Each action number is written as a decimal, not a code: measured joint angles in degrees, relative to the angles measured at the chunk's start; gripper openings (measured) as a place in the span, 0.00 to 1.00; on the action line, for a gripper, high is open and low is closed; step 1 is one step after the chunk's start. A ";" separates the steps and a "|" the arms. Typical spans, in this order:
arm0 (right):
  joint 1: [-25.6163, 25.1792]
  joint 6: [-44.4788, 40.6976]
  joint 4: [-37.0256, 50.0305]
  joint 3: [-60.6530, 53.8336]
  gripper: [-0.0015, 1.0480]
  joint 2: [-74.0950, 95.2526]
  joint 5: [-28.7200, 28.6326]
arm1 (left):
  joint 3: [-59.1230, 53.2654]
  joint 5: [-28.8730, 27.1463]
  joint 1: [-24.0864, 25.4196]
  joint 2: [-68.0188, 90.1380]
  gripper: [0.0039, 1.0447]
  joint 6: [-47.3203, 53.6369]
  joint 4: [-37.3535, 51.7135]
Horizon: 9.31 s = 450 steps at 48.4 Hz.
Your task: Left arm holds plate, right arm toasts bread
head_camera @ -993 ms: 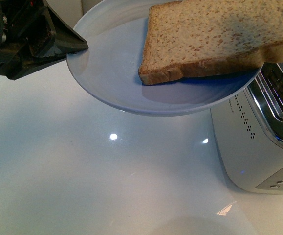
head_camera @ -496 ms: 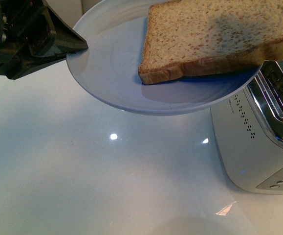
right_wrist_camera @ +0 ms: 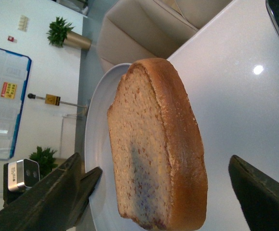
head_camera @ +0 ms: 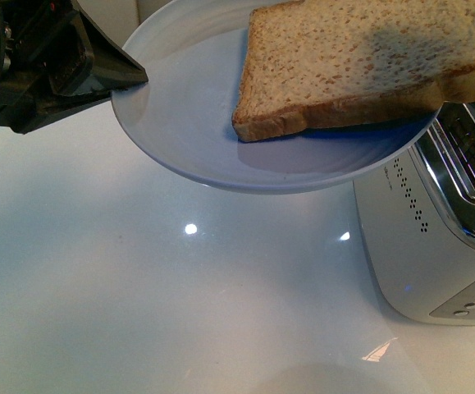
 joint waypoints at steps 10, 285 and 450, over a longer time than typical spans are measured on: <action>0.04 0.35 -0.09 -0.02 0.45 0.57 0.02 | 0.00 -0.02 0.00 0.00 0.03 0.00 0.00; -24.39 -59.06 9.53 -24.35 0.02 -32.35 1.25 | 0.04 0.20 -0.02 -0.09 0.03 -0.44 0.02; -24.39 -59.08 -20.11 -24.35 0.92 -62.40 1.25 | 14.95 13.03 39.32 24.68 0.03 34.75 -7.06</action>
